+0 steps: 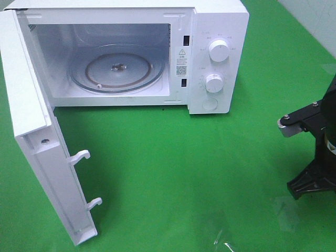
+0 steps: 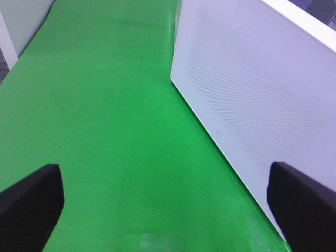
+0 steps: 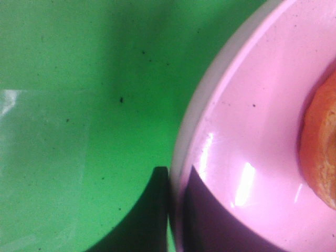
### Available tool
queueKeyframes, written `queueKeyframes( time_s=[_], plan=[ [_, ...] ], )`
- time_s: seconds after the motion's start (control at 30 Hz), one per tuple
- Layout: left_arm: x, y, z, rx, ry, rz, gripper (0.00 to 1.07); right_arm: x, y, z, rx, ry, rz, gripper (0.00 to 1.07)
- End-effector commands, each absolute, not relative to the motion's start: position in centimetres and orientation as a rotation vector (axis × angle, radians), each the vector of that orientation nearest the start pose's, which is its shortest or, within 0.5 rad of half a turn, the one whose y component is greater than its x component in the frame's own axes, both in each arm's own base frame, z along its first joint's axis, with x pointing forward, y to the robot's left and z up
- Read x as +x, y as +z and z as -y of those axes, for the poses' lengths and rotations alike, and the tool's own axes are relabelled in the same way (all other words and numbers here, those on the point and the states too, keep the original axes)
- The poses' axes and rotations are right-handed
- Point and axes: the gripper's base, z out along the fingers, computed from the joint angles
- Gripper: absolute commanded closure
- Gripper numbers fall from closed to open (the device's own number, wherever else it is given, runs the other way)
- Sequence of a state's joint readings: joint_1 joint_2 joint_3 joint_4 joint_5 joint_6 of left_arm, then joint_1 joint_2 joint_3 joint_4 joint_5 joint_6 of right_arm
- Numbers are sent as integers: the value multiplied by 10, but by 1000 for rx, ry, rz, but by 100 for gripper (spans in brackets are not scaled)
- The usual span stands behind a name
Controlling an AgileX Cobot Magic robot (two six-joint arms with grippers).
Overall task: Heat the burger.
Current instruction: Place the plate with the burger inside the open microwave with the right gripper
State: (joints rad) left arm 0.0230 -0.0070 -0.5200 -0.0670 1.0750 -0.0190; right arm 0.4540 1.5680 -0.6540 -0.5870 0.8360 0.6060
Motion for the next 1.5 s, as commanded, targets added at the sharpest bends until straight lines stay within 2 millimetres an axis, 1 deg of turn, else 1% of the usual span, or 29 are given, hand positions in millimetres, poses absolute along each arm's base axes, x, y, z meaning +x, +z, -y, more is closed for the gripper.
queueKeyframes(
  time_s=[0.03, 0.13, 0.27, 0.57, 0.7, 0.8, 0.83, 0.9, 0.93, 1.03, 1.07, 1.17, 1.2, 1.33, 1.37, 1.4, 1.43, 1.5],
  plan=[
    [-11, 282, 6, -36, -87, -2011, 9, 215, 164, -61, -419, -674, -2871, 107],
    [-11, 282, 6, -36, -87, -2011, 9, 213, 168, -63, -439, -692, -2851, 107],
    [-11, 282, 6, -36, -87, -2011, 9, 208, 171, -74, -497, -704, -2823, 107],
    [-11, 282, 6, -36, -87, -2011, 9, 201, 171, -89, -583, -694, -2793, 107],
    [-11, 282, 6, -36, -87, -2011, 9, 194, 172, -99, -654, -710, -2777, 107],
    [-11, 282, 6, -36, -87, -2011, 9, 191, 172, -103, -680, -709, -2770, 107],
    [-11, 282, 6, -36, -87, -2011, 9, 188, 172, -108, -712, -709, -2760, 107],
    [-11, 282, 6, -36, -87, -2011, 9, 186, 172, -110, -722, -709, -2758, 107],
    [-11, 282, 6, -36, -87, -2011, 9, 183, 172, -114, -751, -704, -2751, 107],
    [-11, 282, 6, -36, -87, -2011, 9, 180, 172, -119, -778, -699, -2744, 107],
    [-11, 282, 6, -36, -87, -2011, 9, 176, 171, -123, -809, -694, -2733, 107],
    [-11, 282, 6, -36, -87, -2011, 9, 173, 172, -127, -838, -690, -2720, 107],
    [-11, 282, 6, -36, -87, -2011, 9, 170, 172, -131, -872, -694, -2706, 107],
    [-11, 282, 6, -36, -87, -2011, 9, 163, 172, -136, -922, -718, -2686, 107],
    [-11, 282, 6, -36, -87, -2011, 9, 158, 174, -139, -949, -723, -2670, 107],
    [-11, 282, 6, -36, -87, -2011, 9, 158, 174, -139, -949, -723, -2670, 107],
    [-11, 282, 6, -36, -87, -2011, 9, 152, 176, -140, -977, -710, -2648, 107],
    [-11, 282, 6, -36, -87, -2011, 9, 149, 176, -141, -985, -702, -2639, 107]
  ],
)
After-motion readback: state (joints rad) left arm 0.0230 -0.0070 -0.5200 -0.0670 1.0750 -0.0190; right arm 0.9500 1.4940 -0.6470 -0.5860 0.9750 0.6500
